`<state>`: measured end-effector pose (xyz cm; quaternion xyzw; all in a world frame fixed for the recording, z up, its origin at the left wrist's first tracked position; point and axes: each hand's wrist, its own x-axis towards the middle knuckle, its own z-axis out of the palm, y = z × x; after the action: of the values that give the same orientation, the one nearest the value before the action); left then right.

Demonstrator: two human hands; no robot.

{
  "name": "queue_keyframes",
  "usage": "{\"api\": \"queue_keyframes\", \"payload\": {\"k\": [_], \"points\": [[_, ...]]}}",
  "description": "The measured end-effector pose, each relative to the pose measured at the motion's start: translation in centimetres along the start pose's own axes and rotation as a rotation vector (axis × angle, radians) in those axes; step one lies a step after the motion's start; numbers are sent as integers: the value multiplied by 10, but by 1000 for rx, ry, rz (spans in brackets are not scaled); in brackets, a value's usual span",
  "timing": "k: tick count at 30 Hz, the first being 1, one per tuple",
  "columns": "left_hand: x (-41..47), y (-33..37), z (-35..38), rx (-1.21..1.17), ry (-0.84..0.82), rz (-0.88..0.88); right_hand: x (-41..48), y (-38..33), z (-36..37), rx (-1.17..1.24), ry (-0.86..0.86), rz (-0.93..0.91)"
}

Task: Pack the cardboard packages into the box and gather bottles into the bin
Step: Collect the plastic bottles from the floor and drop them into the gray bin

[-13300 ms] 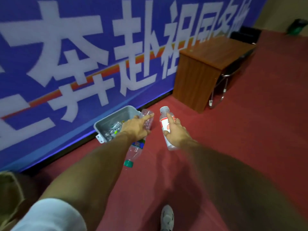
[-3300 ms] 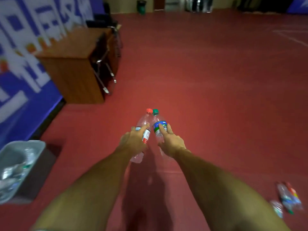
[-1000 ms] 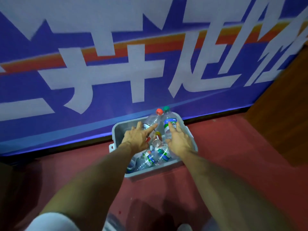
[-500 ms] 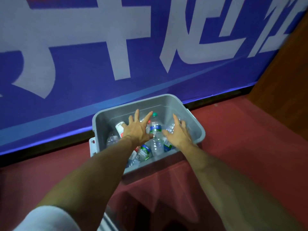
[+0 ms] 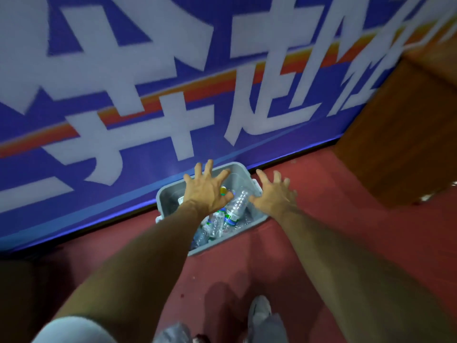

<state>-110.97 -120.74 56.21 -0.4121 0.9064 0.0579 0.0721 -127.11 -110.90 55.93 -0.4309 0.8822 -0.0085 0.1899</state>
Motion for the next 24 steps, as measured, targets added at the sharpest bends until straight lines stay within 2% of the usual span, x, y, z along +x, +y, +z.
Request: {"api": "queue_keyframes", "payload": {"k": [4,10,16,24], "points": [[-28,35,-81,-36,-19,89,-61,5,-79,-12,37,82],[-59,94,-167,-49,-32,284,-153,34,-144,8,107,265],[-104,183,-192,-35,-39,510,-261,100,-176,93,163,526],[-209,337,-198,-37,-44,858,-435,207,-169,143,231,885]]}}
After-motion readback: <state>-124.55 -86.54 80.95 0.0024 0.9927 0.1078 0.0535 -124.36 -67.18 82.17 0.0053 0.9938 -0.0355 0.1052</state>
